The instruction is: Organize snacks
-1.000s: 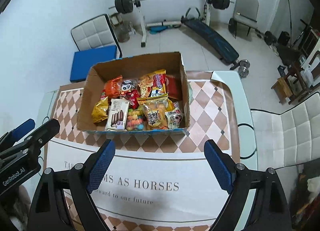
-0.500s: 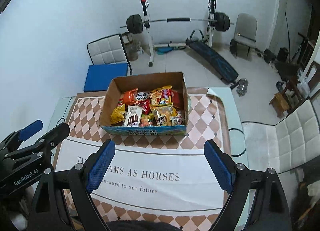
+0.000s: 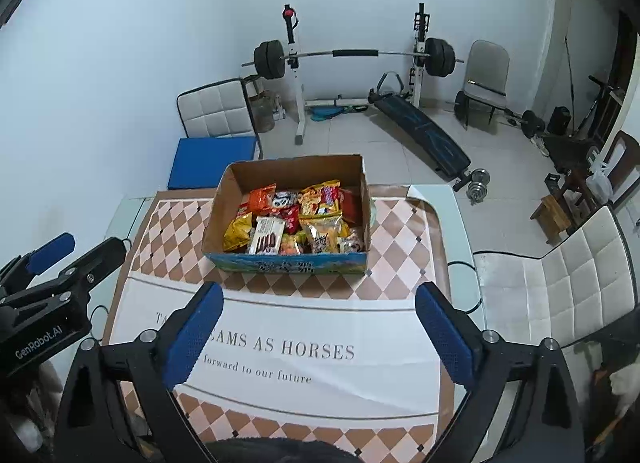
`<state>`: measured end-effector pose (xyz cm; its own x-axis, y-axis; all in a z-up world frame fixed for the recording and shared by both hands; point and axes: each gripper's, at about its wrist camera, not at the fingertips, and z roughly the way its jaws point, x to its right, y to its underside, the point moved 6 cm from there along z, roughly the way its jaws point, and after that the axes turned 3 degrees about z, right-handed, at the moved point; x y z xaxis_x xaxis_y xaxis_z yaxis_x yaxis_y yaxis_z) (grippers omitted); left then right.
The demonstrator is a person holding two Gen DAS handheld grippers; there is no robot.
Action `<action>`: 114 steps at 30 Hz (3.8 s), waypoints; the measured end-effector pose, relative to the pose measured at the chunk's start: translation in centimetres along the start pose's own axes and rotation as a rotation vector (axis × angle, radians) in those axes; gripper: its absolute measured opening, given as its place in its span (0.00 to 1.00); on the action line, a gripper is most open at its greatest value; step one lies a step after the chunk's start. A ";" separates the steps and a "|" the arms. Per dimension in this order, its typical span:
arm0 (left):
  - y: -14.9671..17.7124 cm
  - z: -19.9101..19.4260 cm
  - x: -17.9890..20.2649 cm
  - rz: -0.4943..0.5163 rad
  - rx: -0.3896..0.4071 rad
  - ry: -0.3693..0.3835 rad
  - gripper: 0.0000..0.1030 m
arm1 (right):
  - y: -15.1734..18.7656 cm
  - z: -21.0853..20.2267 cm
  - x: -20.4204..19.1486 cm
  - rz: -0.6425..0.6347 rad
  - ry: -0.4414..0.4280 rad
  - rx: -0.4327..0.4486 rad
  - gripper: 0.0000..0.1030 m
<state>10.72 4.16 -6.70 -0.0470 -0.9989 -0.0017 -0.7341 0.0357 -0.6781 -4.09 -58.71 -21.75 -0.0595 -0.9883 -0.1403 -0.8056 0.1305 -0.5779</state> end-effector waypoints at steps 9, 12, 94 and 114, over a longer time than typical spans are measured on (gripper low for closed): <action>-0.6 1.5 -0.4 0.011 0.044 -0.033 1.00 | -1.2 1.9 0.7 -0.007 0.077 0.042 0.98; -1.1 2.5 -0.7 0.010 0.044 -0.041 1.00 | -1.8 2.9 0.8 -0.010 0.097 0.058 0.98; -1.4 6.0 -1.0 0.001 0.036 -0.100 1.00 | -4.1 6.9 0.3 -0.014 0.108 0.064 0.99; -1.9 6.2 -1.2 0.003 0.028 -0.099 1.00 | -4.1 7.0 0.2 -0.013 0.105 0.060 0.99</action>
<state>16.41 5.08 -9.99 0.0194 -0.9969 -0.0757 -0.7148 0.0391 -0.6983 3.32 -58.93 -25.07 -0.1127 -0.9924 -0.0492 -0.7704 0.1185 -0.6265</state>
